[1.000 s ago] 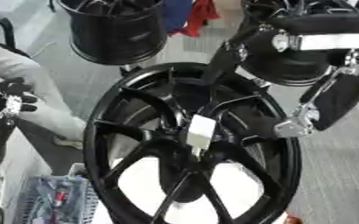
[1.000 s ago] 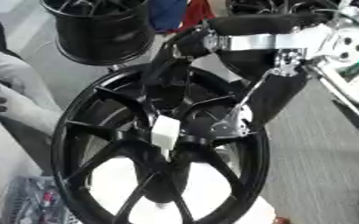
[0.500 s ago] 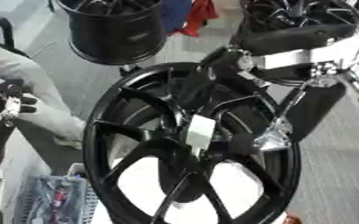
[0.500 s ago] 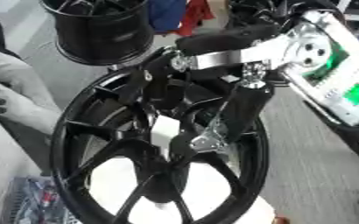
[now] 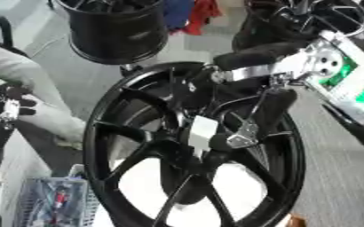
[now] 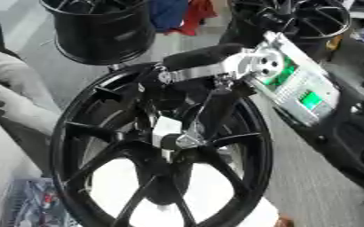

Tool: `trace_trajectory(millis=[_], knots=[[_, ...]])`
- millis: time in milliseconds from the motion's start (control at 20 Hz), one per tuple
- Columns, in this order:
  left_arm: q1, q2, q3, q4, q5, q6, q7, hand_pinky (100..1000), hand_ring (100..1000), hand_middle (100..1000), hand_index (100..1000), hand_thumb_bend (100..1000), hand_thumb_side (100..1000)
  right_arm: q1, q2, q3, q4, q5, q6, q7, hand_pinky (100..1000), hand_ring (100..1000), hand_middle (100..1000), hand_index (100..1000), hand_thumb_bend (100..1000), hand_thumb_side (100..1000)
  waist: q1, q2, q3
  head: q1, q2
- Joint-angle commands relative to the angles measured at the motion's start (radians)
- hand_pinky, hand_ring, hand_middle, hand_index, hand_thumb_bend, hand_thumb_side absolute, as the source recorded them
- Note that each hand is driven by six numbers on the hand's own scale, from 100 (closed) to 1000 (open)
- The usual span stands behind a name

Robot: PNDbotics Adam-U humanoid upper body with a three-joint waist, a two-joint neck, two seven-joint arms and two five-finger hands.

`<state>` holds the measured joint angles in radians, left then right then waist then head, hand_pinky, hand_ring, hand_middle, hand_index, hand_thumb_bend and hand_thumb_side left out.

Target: Pull the pin out of the wheel hub.

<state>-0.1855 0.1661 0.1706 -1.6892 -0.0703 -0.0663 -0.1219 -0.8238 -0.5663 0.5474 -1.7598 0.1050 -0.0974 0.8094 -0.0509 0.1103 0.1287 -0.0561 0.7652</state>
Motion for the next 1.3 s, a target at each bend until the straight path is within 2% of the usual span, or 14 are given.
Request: trace_trajectory(millis=[50, 600, 1300], knots=[[-0.012, 0.011, 0.001, -0.017, -0.004, -0.001, -0.003, 621, 633, 659, 784, 139, 612, -0.019, 0.002, -0.006, 0.030, 0.035, -0.022, -0.002, 793, 833, 831, 901, 283, 210, 0.006, -0.010, -0.001, -0.002, 0.005], [-0.011, 0.010, 0.002, -0.017, -0.005, -0.001, -0.004, 622, 634, 660, 784, 138, 613, -0.013, 0.023, 0.008, 0.071, 0.097, -0.062, 0.028, 779, 812, 812, 893, 254, 226, 0.005, -0.009, -0.001, -0.003, 0.005], [-0.011, 0.010, 0.002, -0.017, -0.006, 0.000, -0.005, 622, 635, 661, 784, 136, 614, 0.005, 0.025, 0.018, 0.085, 0.148, -0.084, 0.074, 746, 783, 790, 881, 214, 222, 0.004, -0.009, -0.003, -0.004, 0.005]])
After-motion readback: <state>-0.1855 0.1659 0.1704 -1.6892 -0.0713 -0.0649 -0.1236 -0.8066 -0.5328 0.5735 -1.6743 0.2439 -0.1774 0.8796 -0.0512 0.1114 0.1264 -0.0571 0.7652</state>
